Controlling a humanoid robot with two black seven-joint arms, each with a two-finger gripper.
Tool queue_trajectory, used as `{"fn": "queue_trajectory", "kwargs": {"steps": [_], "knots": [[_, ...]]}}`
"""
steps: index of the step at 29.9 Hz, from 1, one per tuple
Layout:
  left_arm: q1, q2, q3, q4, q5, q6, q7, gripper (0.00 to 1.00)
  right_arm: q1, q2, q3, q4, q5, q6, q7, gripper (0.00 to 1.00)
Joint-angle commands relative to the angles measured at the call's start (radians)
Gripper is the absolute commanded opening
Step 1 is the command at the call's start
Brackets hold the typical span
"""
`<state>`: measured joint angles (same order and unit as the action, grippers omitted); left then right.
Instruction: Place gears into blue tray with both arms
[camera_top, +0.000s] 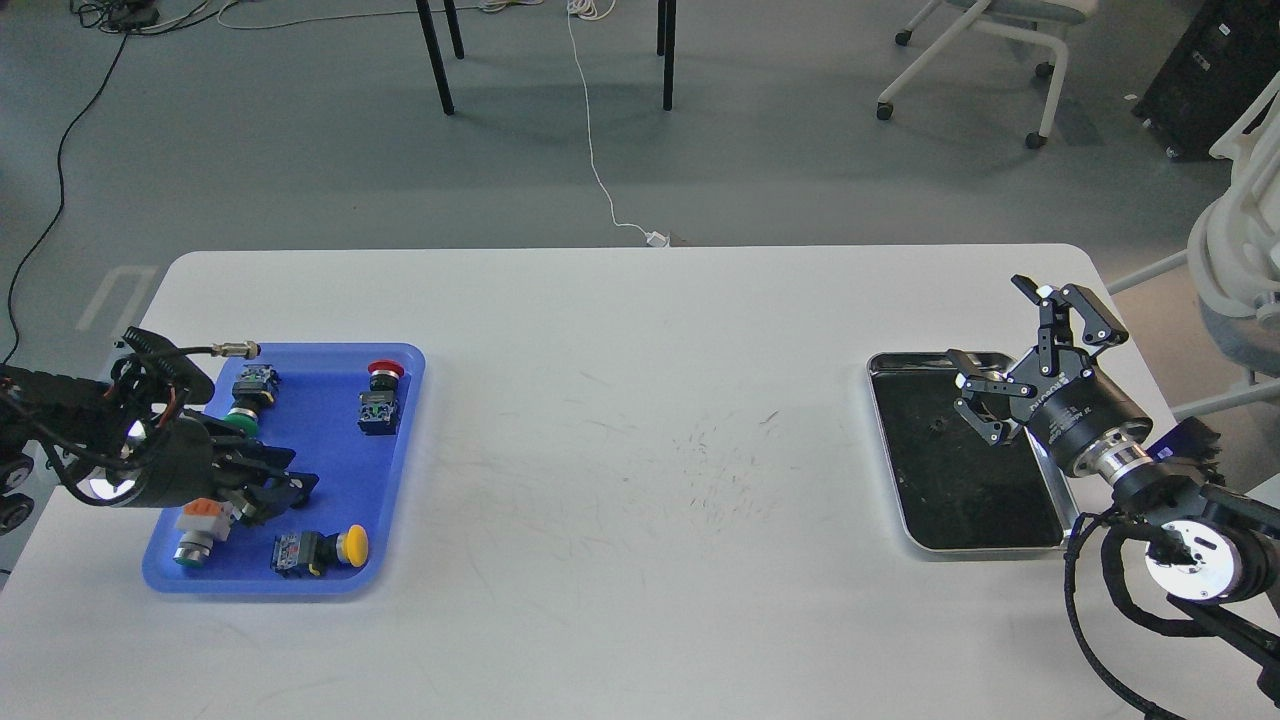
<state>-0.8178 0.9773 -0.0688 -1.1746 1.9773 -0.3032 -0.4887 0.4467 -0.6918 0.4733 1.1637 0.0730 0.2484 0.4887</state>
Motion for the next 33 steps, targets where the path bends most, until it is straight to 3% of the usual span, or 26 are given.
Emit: {"fn": "queue_trajectory", "kwargs": {"steps": [1, 7, 13, 15, 20, 25, 29, 33], "knots": [[0.000, 0.001, -0.060, 0.000, -0.020, 0.010, 0.000, 0.84, 0.004, 0.000, 0.001, -0.001, 0.001, 0.000, 0.000, 0.98], [0.000, -0.032, -0.242, -0.029, -0.393, 0.018, 0.000, 0.92, 0.012, -0.015, -0.004, -0.001, -0.021, 0.002, 0.000, 0.98], [0.043, -0.089, -0.285, -0.063, -1.031, 0.117, 0.000, 0.98, 0.044, -0.047, -0.007, -0.001, -0.313, 0.002, 0.000, 0.98], [0.093, -0.114, -0.327, -0.071, -1.174, 0.115, 0.000, 0.98, 0.075, -0.067, -0.007, 0.001, -0.442, 0.003, 0.000, 0.98], [0.311, -0.198, -0.549, -0.126, -1.212, 0.115, 0.000, 0.98, 0.187, -0.130, -0.067, 0.004, -0.695, 0.023, 0.000, 0.98], [0.503, -0.379, -0.853, -0.132, -1.227, 0.102, 0.000, 0.98, 0.494, -0.186, -0.405, -0.013, -0.990, 0.043, 0.000, 0.99], [0.565, -0.451, -0.936, -0.129, -1.294, 0.066, 0.000, 0.98, 0.738, -0.172, -0.703, -0.088, -1.154, 0.043, 0.000, 0.99], [0.604, -0.476, -0.957, -0.128, -1.370, 0.061, 0.045, 0.98, 0.900, -0.060, -0.954, -0.212, -1.297, 0.043, 0.000, 0.99]]}}
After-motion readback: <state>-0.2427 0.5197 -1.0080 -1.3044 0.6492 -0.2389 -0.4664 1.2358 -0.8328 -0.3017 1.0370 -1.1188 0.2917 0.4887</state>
